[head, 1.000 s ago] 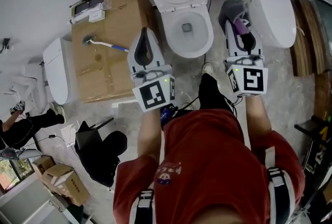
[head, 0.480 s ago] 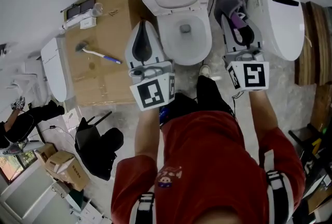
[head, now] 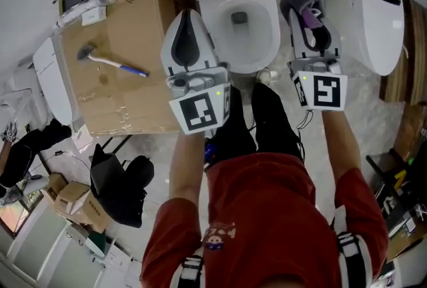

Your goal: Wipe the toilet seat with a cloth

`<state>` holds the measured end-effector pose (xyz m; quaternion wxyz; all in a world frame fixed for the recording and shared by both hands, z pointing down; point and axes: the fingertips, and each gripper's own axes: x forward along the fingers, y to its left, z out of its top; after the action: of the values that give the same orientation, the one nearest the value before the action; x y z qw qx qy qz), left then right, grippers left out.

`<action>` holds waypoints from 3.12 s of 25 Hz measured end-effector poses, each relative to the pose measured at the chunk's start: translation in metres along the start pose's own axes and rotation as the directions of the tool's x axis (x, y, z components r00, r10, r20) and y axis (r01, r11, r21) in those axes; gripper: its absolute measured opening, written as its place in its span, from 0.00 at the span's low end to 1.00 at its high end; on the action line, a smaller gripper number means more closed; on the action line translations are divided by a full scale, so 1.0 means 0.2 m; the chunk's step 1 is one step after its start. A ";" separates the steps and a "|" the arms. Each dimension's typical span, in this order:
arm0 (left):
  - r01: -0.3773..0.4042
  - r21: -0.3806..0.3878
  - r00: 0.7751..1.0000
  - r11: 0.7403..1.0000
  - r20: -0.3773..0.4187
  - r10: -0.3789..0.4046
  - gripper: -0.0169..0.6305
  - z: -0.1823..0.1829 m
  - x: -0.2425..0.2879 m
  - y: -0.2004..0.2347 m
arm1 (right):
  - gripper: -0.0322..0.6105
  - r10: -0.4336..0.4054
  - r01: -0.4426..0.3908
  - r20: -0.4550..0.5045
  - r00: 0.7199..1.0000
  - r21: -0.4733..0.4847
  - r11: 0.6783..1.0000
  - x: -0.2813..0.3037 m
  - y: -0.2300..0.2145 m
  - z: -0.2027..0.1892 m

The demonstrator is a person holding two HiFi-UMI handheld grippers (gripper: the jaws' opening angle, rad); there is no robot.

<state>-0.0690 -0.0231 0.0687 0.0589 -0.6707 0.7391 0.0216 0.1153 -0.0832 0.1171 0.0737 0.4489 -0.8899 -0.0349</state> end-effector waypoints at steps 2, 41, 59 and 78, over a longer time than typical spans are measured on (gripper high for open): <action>0.003 -0.015 1.000 1.000 -0.020 -0.003 0.05 -0.14 0.01 0.04 | 0.20 -0.016 0.016 -0.013 1.000 0.012 1.000 0.06 0.05 -0.12; -0.022 -0.010 0.985 1.000 -0.174 0.020 0.05 -1.78 0.11 0.09 | 0.20 -0.243 0.228 -0.341 0.908 -0.082 0.970 0.86 -0.12 -2.01; -0.104 0.000 0.966 0.995 -0.238 0.101 0.05 -1.80 -0.10 0.38 | 0.20 -0.122 0.138 -0.402 0.908 0.010 0.990 0.99 0.38 -2.07; -0.217 -0.085 0.939 0.973 -0.292 0.184 0.05 -1.82 -0.41 0.57 | 0.20 0.188 -0.236 -0.371 0.909 -0.087 0.968 1.31 1.22 -1.84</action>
<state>-0.1959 0.0288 0.4343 -0.0886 -0.5904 0.8018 -0.0256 -0.1719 -0.1467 0.5374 0.2675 0.3425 -0.9006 -0.0017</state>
